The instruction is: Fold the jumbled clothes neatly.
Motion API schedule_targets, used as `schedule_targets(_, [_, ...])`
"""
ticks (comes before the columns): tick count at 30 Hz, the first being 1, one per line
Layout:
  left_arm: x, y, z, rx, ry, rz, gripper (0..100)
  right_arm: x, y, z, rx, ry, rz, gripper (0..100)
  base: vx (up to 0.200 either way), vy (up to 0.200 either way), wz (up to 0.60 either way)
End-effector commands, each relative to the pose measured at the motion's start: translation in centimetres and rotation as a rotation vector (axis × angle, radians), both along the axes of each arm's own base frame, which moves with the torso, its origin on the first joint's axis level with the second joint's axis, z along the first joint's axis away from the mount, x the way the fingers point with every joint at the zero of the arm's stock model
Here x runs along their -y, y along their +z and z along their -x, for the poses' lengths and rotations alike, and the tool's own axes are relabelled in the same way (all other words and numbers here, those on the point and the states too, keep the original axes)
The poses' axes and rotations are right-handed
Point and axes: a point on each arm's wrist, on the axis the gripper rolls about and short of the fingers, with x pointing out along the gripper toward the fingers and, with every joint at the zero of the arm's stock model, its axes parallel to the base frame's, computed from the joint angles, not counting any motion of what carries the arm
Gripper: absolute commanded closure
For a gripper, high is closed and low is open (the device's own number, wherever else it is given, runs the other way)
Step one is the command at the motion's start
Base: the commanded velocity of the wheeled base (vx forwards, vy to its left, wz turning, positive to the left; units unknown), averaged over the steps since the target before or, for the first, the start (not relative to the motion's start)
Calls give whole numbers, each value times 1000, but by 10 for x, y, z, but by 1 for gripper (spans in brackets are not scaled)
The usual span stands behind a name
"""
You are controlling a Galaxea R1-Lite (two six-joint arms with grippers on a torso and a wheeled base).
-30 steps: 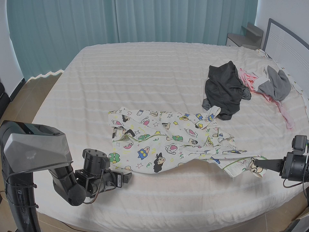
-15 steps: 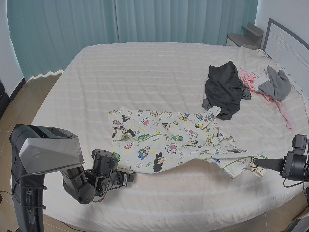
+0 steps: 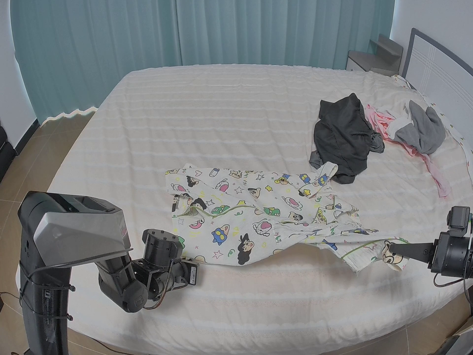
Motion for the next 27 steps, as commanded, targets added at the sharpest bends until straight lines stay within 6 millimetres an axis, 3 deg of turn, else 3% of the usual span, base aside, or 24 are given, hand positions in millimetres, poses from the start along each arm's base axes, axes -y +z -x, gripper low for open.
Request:
schedule_targets(1, [-3, 1, 2, -3, 6, -1, 100, 0, 0, -1, -1, -1, 1, 100, 0, 0, 0])
schedule_targets(18, [-30, 51, 41, 28, 25, 37, 100, 0, 8, -4, 31, -11, -6, 100, 0, 0, 0])
schedule_targets(27, [-24, 40, 39, -3, -10, 39, 100, 0, 6, -3, 23, -13, -4, 100, 0, 0, 0])
